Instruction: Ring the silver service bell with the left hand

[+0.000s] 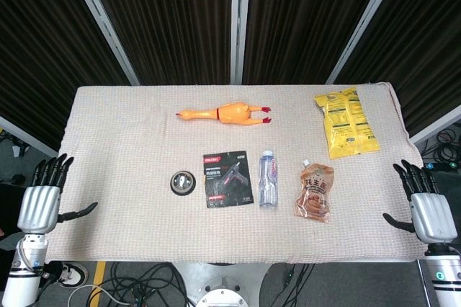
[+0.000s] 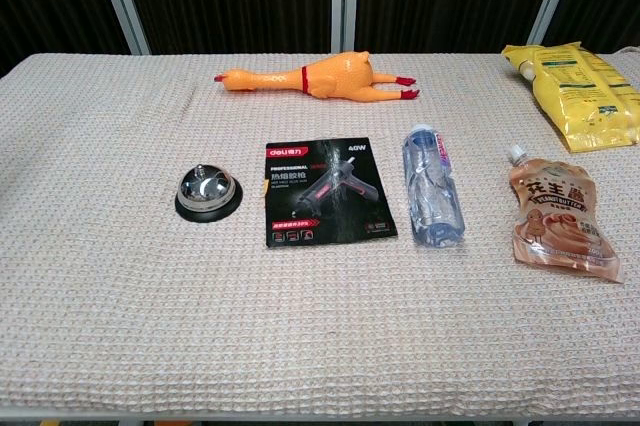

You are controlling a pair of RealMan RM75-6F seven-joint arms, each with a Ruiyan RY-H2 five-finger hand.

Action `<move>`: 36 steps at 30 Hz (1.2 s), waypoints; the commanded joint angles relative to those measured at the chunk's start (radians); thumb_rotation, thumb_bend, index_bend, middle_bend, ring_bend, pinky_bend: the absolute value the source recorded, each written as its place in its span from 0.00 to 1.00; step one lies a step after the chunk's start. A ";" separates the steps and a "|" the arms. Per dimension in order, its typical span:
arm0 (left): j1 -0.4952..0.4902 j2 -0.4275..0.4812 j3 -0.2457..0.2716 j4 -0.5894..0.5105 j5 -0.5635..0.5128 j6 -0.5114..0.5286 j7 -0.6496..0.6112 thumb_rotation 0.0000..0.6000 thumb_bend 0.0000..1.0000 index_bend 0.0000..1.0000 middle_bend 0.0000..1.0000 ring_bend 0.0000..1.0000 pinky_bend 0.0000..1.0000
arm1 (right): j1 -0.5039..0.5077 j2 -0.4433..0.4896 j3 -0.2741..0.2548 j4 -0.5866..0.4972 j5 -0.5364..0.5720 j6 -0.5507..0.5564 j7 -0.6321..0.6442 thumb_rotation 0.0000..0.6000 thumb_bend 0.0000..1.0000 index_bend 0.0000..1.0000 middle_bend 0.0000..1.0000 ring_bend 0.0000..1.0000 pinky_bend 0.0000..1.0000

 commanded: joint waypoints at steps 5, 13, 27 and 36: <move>-0.004 0.000 0.000 -0.001 0.001 -0.005 -0.001 0.42 0.00 0.03 0.00 0.00 0.00 | -0.001 0.001 0.000 -0.002 0.002 -0.001 -0.001 1.00 0.00 0.00 0.00 0.00 0.00; -0.019 -0.001 -0.004 -0.002 -0.002 -0.027 -0.007 0.43 0.00 0.03 0.00 0.00 0.00 | 0.001 0.000 0.001 -0.002 0.004 -0.004 -0.002 1.00 0.00 0.00 0.00 0.00 0.00; -0.178 -0.149 -0.027 0.038 0.013 -0.210 -0.004 0.43 0.00 0.03 0.00 0.00 0.00 | 0.005 0.014 0.006 -0.017 -0.007 0.007 -0.019 1.00 0.00 0.00 0.00 0.00 0.00; -0.325 -0.338 -0.053 0.138 0.004 -0.367 -0.007 0.43 0.00 0.03 0.00 0.00 0.00 | -0.003 0.036 0.008 -0.022 -0.003 0.017 0.000 1.00 0.00 0.00 0.00 0.00 0.00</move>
